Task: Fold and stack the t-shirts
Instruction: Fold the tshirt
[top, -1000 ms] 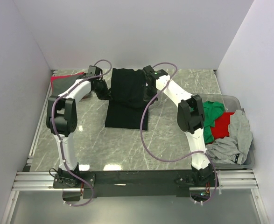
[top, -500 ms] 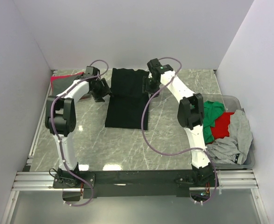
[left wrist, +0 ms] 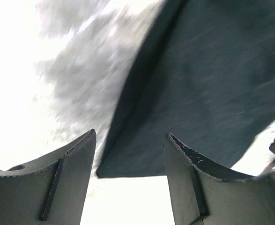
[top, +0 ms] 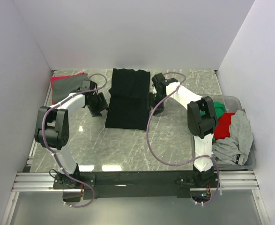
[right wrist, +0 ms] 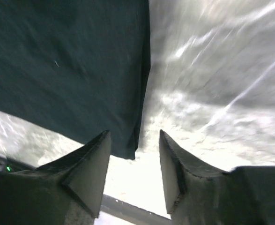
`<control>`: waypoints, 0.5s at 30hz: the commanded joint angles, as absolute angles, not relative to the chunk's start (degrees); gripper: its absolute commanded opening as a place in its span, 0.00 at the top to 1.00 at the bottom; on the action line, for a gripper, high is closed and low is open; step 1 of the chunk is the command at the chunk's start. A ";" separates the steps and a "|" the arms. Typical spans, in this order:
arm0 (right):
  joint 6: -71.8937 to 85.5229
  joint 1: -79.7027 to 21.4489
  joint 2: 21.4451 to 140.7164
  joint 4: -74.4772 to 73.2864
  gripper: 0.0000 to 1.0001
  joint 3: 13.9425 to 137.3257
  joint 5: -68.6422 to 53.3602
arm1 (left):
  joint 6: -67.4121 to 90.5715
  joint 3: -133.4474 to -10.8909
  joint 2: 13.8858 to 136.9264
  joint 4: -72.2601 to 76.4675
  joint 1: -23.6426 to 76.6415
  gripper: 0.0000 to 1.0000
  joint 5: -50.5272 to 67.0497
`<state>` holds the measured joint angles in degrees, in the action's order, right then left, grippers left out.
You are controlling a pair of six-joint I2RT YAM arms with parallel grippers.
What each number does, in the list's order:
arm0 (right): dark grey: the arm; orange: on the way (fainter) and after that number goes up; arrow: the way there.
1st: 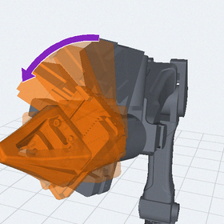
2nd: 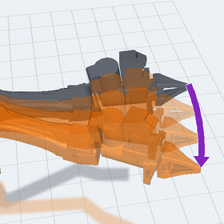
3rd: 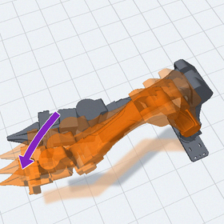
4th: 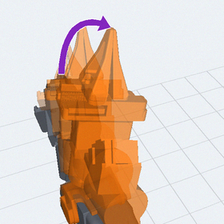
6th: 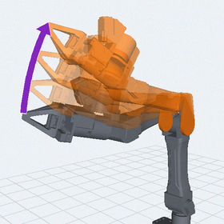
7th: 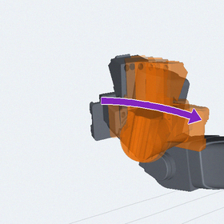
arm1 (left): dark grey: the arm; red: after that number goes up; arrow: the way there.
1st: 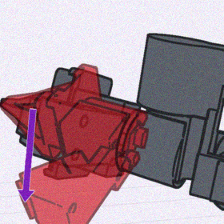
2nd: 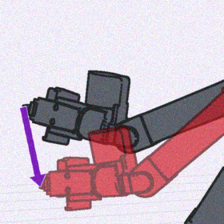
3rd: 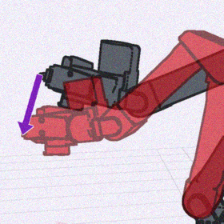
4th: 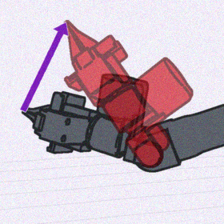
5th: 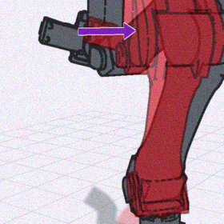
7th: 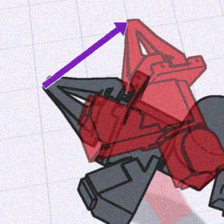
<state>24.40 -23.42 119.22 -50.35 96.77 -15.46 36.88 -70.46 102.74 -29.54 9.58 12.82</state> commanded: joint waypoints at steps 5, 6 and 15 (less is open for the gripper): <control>26.10 -26.36 111.45 -44.03 0.54 86.58 -20.30 | 35.95 -64.52 97.65 -26.98 9.93 0.41 13.88; 26.28 -26.45 111.53 -43.86 0.55 85.96 -20.56 | 36.03 -64.16 97.39 -26.90 9.93 0.41 13.89; 26.63 -29.79 112.23 -44.38 0.60 82.53 -18.64 | 36.56 -61.00 96.07 -26.46 9.93 0.42 13.80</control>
